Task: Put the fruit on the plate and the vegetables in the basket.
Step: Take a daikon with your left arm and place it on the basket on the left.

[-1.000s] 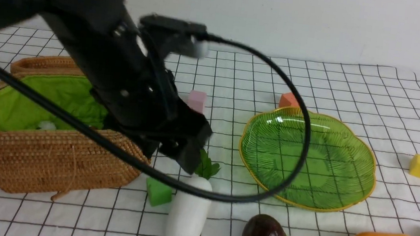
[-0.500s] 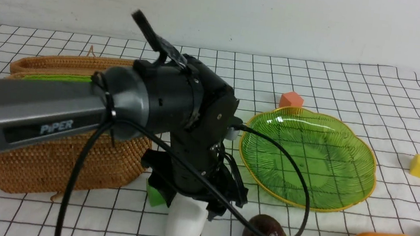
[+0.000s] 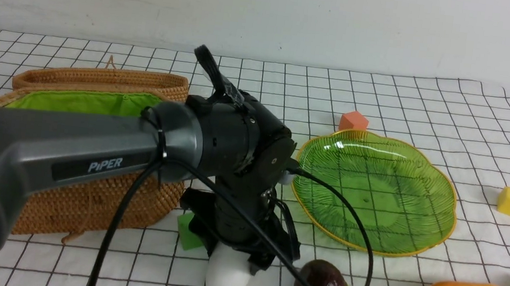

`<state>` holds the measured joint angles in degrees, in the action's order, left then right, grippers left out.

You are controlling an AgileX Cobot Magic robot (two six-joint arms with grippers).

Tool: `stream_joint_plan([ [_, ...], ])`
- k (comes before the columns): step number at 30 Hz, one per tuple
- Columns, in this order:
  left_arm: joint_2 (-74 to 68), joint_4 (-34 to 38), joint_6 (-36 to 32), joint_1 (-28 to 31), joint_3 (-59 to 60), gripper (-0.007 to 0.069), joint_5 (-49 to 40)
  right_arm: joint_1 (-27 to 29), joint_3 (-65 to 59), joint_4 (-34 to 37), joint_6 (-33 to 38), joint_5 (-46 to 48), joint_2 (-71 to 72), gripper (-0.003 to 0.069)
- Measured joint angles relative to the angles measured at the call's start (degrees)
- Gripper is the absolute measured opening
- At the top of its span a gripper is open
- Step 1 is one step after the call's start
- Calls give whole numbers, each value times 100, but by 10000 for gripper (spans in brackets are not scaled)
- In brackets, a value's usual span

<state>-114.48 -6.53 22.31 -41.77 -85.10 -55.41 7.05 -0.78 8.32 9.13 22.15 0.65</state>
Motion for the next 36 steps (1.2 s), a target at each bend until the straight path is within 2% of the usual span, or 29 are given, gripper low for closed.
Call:
stream_joint_plan([
  [5, 23, 161, -501, 0, 0, 510, -84, 0, 0, 0, 0, 0, 0, 244],
  [12, 644, 276, -568, 28, -122, 507, -234, 0, 0, 0, 0, 0, 0, 244],
  [17, 1457, 289, -572, 316, -374, 507, -401, 0, 0, 0, 0, 0, 0, 244],
  [21, 2194, 149, -645, 1171, -425, 507, -561, 0, 0, 0, 0, 0, 0, 244],
  [22, 2414, -12, -674, 1620, -441, 507, -638, 0, 0, 0, 0, 0, 0, 244],
  [24, 2556, -290, -650, 2152, -456, 507, -693, 0, 0, 0, 0, 0, 0, 244],
  [27, 2517, -756, -492, 2646, -461, 507, -750, 0, 0, 0, 0, 0, 0, 244],
  [31, 2163, -1324, -133, 2805, -461, 507, -750, 0, 0, 0, 0, 0, 0, 244],
  [36, 1850, -1629, 373, 2805, -455, 507, -686, 0, 0, 0, 0, 0, 0, 244],
])
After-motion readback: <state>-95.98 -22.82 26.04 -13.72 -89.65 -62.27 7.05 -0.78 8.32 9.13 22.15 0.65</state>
